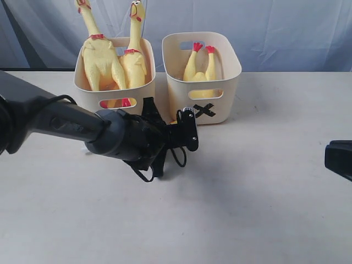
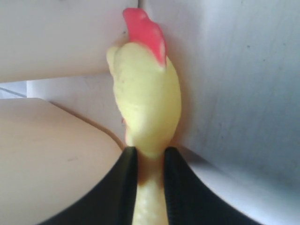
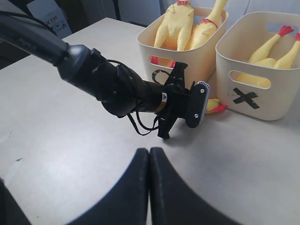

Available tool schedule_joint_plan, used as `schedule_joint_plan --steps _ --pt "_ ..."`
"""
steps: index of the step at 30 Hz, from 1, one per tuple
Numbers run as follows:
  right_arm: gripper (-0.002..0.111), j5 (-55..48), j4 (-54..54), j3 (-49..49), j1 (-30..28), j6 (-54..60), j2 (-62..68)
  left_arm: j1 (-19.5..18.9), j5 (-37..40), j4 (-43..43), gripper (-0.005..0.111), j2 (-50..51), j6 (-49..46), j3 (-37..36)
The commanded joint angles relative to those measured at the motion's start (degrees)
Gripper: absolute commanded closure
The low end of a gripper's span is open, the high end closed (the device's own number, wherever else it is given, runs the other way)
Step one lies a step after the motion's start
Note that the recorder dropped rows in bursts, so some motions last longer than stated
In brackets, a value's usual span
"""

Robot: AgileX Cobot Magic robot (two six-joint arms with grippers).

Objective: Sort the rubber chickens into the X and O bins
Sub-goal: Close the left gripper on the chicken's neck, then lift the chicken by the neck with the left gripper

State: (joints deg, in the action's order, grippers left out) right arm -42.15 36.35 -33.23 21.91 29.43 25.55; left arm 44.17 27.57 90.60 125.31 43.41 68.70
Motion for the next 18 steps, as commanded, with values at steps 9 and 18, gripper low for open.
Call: schedule_joint_plan --steps 9,18 --pt "0.109 0.5 0.4 0.2 -0.2 0.1 -0.3 3.6 5.5 -14.6 0.107 -2.0 -9.6 -0.4" --pt "0.109 0.5 0.4 0.2 -0.2 0.1 -0.3 9.1 14.0 -23.9 0.107 -8.4 -16.9 -0.4"
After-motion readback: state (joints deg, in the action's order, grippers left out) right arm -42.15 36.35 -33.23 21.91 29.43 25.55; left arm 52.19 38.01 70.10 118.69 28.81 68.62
